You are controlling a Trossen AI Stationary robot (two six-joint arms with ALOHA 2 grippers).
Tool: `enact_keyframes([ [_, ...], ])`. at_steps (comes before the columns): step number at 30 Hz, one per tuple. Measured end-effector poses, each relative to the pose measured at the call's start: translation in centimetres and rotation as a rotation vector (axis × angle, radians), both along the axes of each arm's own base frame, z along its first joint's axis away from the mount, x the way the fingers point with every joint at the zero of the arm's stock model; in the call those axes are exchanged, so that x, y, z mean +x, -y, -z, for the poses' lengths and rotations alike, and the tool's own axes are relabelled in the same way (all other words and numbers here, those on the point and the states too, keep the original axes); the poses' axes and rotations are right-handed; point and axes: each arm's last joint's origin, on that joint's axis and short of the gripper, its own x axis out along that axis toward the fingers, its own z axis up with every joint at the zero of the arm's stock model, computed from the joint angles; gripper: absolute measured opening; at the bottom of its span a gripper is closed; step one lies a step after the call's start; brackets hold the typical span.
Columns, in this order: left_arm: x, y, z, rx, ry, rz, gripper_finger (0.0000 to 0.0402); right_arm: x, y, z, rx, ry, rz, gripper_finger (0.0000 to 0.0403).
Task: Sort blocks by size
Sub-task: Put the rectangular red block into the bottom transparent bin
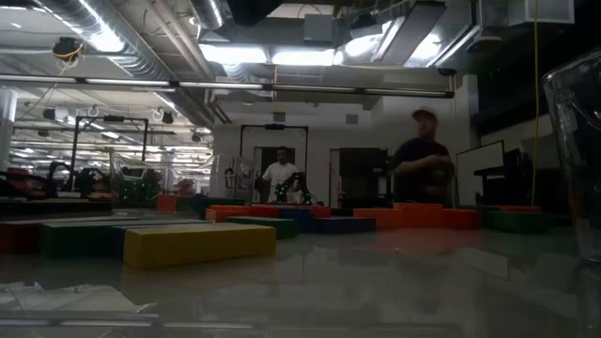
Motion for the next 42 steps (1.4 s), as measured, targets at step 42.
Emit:
enact_keyframes([
  [42,4.3,-20.3,2.7,0.632,-0.003,-0.396,0.0212,-10.2,-2.8,1.6,0.391,-0.471,0.800,0.0080],
])
